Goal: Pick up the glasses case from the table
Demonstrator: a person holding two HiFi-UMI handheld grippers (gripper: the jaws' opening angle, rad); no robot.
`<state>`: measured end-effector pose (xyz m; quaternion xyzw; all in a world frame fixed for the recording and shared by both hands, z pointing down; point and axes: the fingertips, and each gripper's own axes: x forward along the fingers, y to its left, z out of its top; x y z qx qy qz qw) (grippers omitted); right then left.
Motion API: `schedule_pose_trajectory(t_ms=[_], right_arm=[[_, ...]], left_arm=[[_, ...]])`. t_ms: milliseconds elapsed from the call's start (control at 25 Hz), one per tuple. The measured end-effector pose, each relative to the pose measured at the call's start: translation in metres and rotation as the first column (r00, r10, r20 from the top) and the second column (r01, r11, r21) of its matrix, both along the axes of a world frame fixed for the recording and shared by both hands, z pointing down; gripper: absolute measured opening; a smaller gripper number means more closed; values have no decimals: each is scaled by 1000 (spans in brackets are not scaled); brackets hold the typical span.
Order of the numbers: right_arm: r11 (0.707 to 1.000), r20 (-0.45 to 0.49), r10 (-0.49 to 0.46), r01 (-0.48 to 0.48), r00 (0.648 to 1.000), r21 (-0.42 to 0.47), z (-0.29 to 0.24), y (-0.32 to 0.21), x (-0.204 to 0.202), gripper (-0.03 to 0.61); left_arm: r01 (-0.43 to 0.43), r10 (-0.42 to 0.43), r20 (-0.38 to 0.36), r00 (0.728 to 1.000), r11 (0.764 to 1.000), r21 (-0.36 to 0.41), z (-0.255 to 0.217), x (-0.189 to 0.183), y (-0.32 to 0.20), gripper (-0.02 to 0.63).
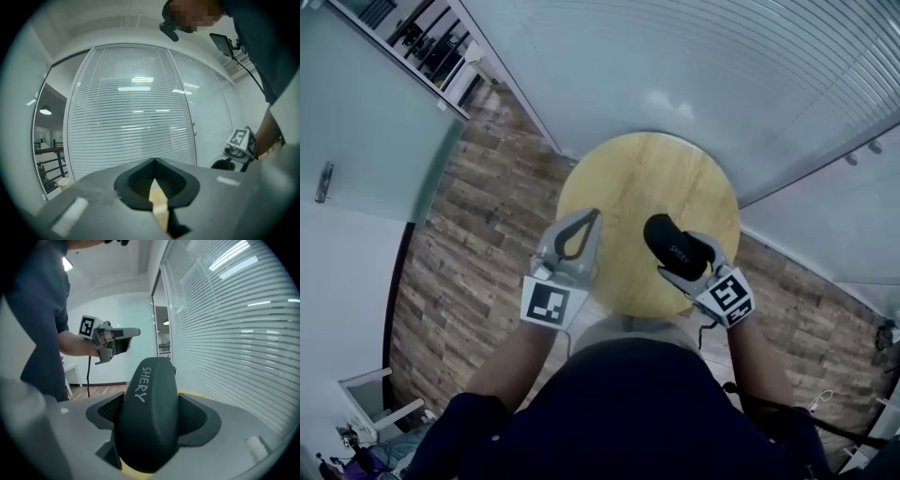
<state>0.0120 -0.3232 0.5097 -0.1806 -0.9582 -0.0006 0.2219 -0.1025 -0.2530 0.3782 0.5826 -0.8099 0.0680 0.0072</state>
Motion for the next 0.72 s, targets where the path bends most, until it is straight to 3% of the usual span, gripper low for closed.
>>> schedule_pose_trajectory(t_ms=[280,480,720], right_arm=[[998,138,45,-52,989,45,-73,-10,34,370],[991,186,105,-118,977,64,-91,-21,57,370],[989,246,110,-131,963,72,-108,-18,66,369]], left_arm=[[-31,29,34,999,999,42,-41,26,0,3],[-72,68,66,996,995,66,-61,49,-9,3],[-89,82,90,993,993,82,-75,60,-11,3]])
